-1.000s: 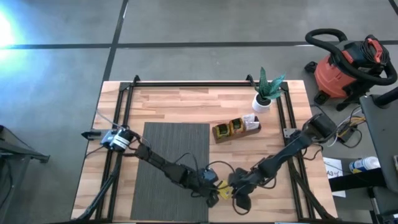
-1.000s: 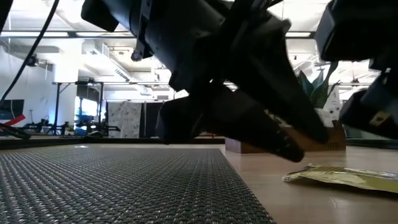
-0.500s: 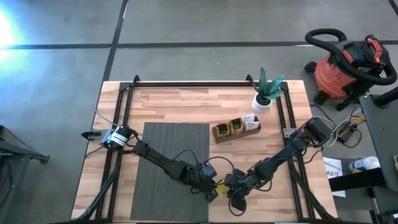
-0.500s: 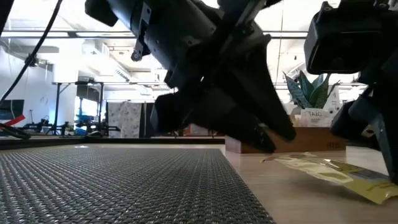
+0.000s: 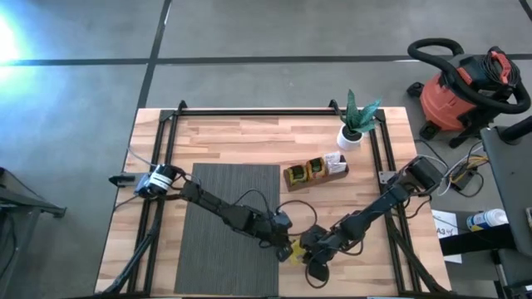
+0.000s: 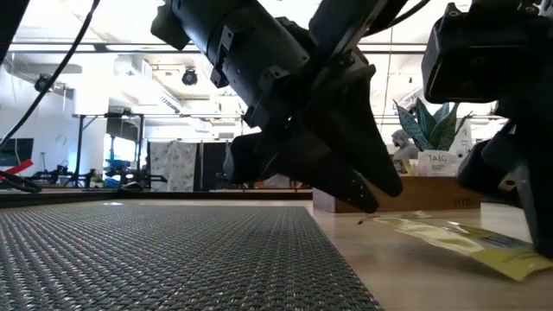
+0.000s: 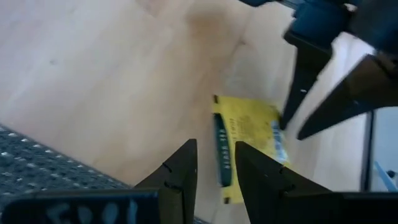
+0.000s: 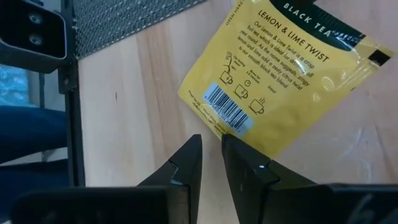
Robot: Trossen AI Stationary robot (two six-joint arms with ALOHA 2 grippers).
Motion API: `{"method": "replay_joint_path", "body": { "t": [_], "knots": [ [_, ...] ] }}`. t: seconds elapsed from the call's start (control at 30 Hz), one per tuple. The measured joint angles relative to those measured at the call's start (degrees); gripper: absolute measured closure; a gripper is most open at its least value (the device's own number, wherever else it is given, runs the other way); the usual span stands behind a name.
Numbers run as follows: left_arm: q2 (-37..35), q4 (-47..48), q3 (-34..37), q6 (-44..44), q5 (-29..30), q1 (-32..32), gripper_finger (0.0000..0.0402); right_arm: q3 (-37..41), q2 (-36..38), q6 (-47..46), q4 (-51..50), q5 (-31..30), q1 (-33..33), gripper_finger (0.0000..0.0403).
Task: Pick & Place Tea
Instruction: Put the yellow tea bag into the middle section of the wooden organizer
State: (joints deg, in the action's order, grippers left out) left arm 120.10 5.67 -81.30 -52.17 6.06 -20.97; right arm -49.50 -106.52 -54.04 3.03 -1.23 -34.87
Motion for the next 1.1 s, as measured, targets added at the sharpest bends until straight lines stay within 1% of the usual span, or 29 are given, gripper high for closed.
{"method": "replay_joint_path", "body": {
  "t": [0.3, 0.47, 0.57, 0.63, 0.73, 0.83, 0.9, 1.0, 1.1],
  "knots": [
    [0.2, -0.6, 0.1, 0.0, -1.3, 0.0, 0.0299, 0.1, -0.1, 0.0, 2.3, -2.8, 1.7, 0.0336],
    [0.2, -1.1, 0.8, 0.9, -3.6, 0.1, 0.0299, 0.1, -0.1, 0.5, 2.3, -2.9, 3.5, 0.0337],
    [0.2, -1.3, 0.9, 1.1, -6.0, 0.1, 0.03, 0.1, -0.2, 0.5, 2.3, -3.1, 4.2, 0.0337],
    [0.2, -1.4, 0.8, 1.3, -6.6, 0.1, 0.0306, 0.1, -0.2, 0.7, 2.3, -3.1, 4.5, 0.0339],
    [0.0, -1.5, 0.8, 1.4, -6.5, 0.1, 0.0331, 0.1, -0.1, 1.7, 2.3, -3.1, 4.6, 0.0339],
    [-0.5, -0.4, 0.6, 2.9, -4.9, 0.1, 0.0371, 0.1, 0.2, 2.2, 2.3, -2.1, 4.6, 0.0339],
    [-1.1, 1.3, 0.0, 4.2, -2.5, 0.1, 0.0393, 0.2, 0.9, 3.2, 1.9, -2.0, 4.6, 0.0339],
    [-2.7, 5.8, -1.2, 7.7, 1.8, 0.1, 0.0399, 0.5, 3.2, 5.5, 0.1, -2.0, 4.5, 0.0339],
    [-4.8, 13.2, -3.4, 13.8, 7.9, -0.2, 0.04, 0.4, 7.7, 7.6, -3.3, -2.0, 4.5, 0.0339]
  ]
}}
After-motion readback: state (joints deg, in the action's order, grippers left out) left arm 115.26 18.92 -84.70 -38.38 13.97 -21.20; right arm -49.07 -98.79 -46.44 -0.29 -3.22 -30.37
